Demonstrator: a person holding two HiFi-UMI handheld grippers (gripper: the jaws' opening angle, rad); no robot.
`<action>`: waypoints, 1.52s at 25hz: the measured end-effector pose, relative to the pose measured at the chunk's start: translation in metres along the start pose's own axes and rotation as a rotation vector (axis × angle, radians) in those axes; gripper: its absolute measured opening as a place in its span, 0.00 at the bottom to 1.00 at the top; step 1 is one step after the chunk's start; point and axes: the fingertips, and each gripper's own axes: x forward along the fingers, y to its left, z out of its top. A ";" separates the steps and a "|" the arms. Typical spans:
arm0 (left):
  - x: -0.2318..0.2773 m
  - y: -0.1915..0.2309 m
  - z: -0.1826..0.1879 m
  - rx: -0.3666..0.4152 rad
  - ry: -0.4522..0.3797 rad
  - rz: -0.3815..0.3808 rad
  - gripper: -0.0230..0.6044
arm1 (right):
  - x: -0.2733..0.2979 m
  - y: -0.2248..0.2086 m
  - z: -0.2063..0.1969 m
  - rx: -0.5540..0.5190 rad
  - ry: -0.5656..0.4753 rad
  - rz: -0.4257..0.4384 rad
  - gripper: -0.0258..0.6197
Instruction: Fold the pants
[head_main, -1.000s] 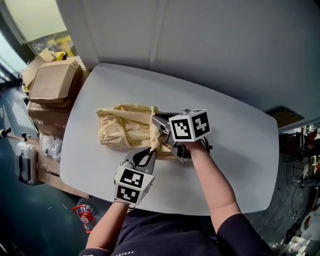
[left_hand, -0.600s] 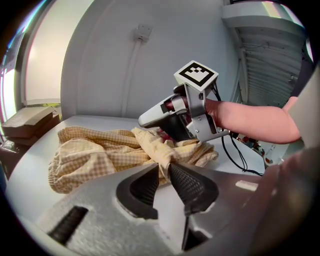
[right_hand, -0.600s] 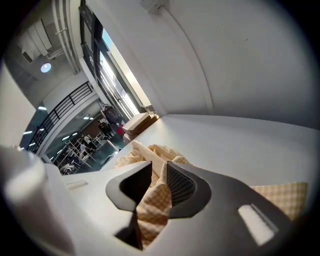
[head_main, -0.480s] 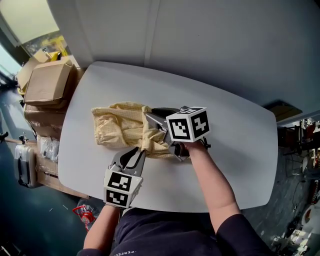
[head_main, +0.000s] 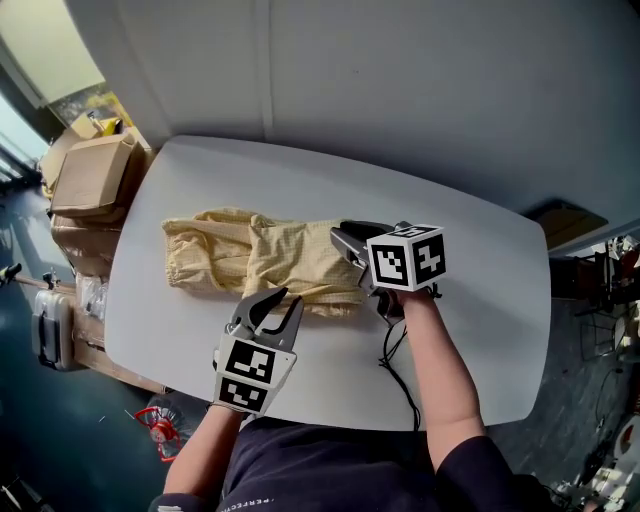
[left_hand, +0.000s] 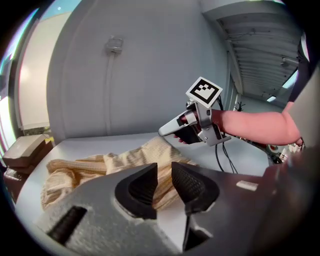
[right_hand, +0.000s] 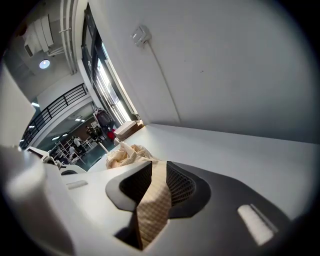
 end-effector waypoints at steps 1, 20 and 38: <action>0.009 -0.014 0.004 0.017 0.002 -0.018 0.18 | -0.006 -0.009 -0.006 0.007 0.004 -0.009 0.18; 0.122 -0.092 -0.025 0.105 0.164 0.021 0.47 | -0.006 -0.063 -0.053 0.118 0.069 0.119 0.22; 0.101 -0.075 -0.017 0.084 0.054 -0.135 0.13 | -0.008 -0.057 -0.060 0.176 0.070 0.044 0.25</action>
